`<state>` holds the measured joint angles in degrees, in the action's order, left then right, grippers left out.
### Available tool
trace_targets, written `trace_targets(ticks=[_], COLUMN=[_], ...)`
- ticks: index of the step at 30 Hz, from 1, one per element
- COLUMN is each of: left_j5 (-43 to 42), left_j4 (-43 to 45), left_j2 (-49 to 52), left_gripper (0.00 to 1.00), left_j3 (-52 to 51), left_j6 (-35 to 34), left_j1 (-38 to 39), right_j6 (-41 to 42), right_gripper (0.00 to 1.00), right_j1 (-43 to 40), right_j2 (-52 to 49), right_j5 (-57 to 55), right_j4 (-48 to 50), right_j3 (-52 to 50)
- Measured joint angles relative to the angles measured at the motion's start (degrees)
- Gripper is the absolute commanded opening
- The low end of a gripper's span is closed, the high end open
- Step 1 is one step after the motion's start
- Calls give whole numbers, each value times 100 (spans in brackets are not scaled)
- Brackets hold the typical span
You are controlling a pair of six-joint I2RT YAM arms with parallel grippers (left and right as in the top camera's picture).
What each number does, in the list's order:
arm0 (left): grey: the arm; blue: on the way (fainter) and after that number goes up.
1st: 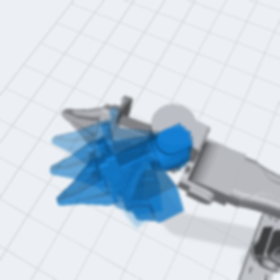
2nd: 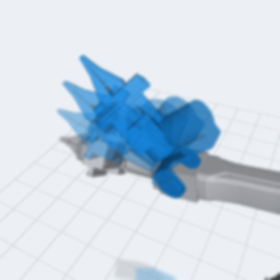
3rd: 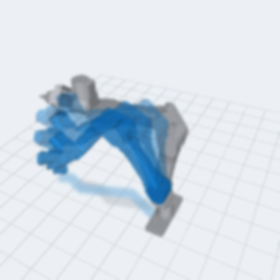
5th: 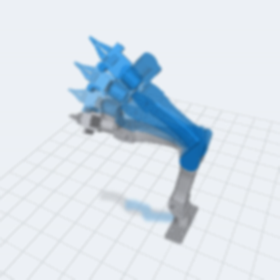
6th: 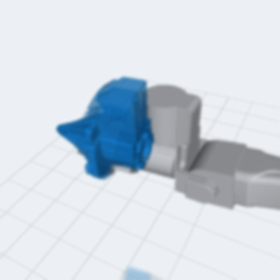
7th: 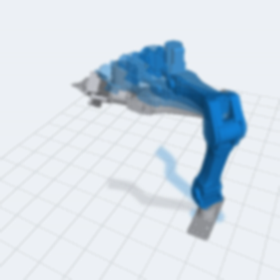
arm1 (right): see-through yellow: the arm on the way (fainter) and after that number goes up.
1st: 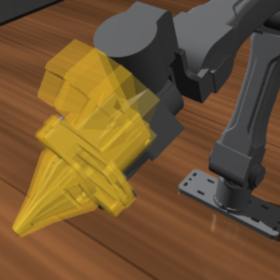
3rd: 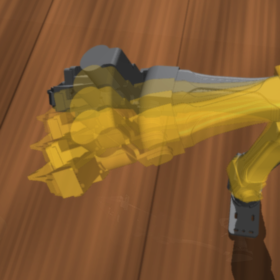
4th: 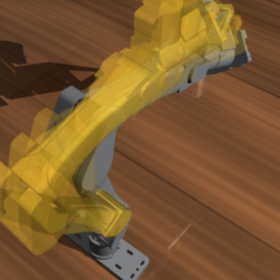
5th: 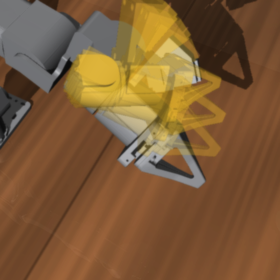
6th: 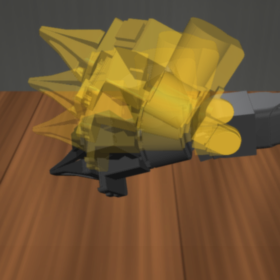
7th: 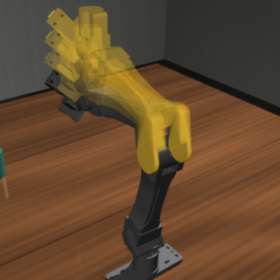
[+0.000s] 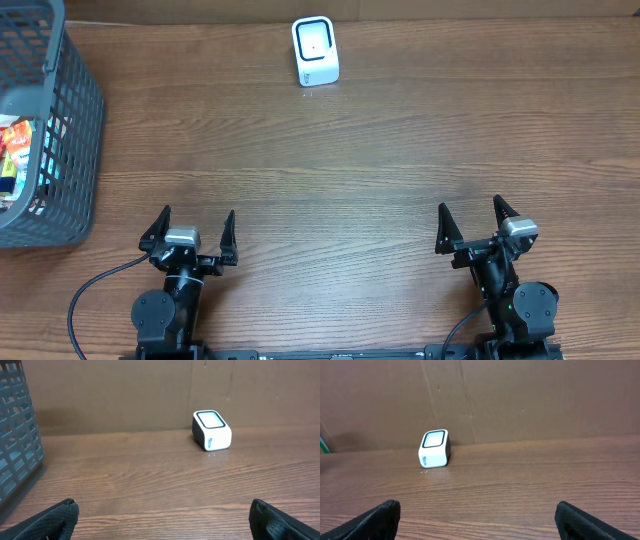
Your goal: Scan the item barcode
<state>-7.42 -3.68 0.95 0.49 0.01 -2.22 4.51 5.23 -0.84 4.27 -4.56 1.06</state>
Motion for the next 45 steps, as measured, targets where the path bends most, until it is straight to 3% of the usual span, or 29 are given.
trace_targets(ticks=[24,30,39,41,45], left_j5=[299,131,-20,179,483], left_j4=[79,1718,5713,6067,5637], left_j2=[0,-4,-22,-24,-26], left_gripper=[100,100,100,100,100], left_j3=[0,0,48,170,811], left_j6=[170,190,509,638,772], left_j1=[0,0,0,0,0], right_j6=[0,-2,-2,0,-2], right_gripper=[100,100,100,100,100], right_j1=[0,0,0,0,0], right_j2=[0,0,0,0,0], right_j5=[-2,-2,-2,-2,-2], right_j4=[2,-2,-4,-2,-4], right_j3=[0,0,0,0,0])
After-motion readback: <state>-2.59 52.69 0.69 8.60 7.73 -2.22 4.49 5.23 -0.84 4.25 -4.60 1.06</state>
